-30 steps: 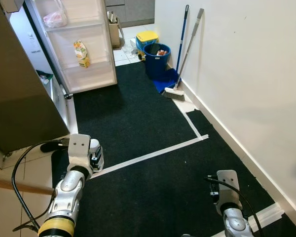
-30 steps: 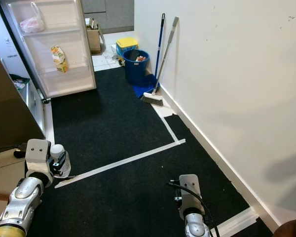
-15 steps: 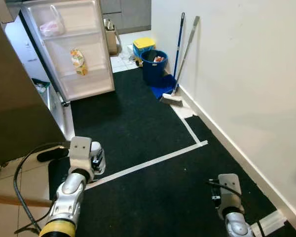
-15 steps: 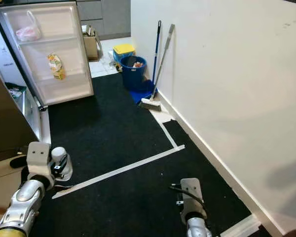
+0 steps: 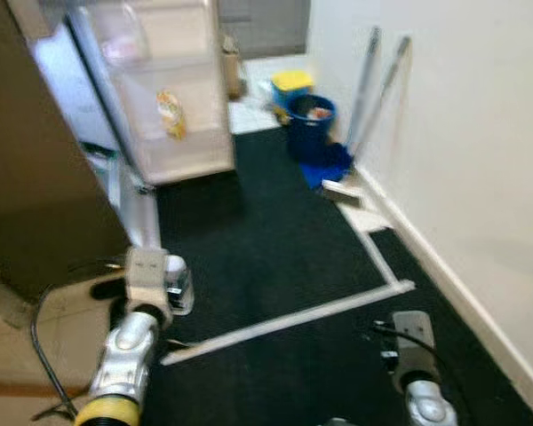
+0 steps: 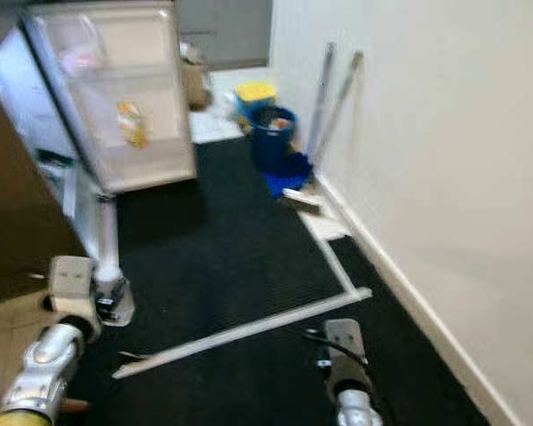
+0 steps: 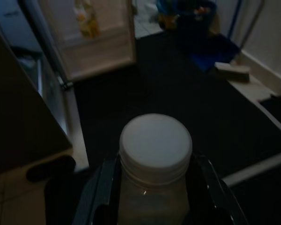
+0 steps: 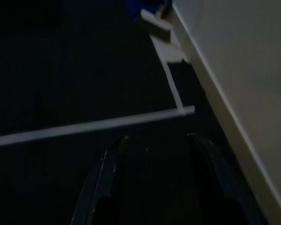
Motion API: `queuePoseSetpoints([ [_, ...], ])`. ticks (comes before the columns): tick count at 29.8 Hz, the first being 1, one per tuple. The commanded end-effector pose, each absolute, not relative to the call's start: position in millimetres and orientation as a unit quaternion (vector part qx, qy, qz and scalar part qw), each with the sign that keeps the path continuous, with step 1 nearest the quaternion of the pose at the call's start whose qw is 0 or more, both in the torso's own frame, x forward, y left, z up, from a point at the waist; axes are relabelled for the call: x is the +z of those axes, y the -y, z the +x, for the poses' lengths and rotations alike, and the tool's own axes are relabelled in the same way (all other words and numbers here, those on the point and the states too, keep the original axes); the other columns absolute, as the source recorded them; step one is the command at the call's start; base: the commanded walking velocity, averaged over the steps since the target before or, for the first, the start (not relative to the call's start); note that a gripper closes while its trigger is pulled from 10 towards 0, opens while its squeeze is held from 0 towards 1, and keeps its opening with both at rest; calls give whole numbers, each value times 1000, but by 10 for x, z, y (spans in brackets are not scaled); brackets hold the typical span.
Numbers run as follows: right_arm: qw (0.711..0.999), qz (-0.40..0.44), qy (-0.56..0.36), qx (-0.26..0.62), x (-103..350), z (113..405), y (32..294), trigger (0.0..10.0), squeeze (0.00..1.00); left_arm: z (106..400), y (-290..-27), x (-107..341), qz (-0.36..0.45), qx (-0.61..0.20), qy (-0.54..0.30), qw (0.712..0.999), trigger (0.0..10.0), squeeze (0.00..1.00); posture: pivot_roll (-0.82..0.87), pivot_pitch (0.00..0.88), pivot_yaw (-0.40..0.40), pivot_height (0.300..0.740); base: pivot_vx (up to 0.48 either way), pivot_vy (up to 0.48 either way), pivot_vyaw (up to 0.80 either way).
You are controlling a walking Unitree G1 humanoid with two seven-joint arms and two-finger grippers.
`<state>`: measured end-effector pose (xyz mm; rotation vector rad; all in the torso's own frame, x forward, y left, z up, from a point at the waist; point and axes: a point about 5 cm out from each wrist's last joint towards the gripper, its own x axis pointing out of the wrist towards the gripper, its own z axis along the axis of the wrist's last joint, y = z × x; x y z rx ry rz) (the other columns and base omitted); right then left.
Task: Restocking fridge
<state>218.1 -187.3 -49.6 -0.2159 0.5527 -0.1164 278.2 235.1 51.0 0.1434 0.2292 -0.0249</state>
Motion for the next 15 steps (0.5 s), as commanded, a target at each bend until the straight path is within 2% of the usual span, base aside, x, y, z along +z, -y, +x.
queuePoseSetpoints([
  [1,953,-99,-279,-62,-527,2138,1865,10000,0,2779,-2344,518,75,-16,-111,991,10000,0,55,28,-10,740,379,0,0],
  [15,953,-95,-280,-65,-531,2130,1870,10000,0,2781,-2333,513,74,-18,-112,991,10000,0,48,24,-9,740,383,0,0],
])
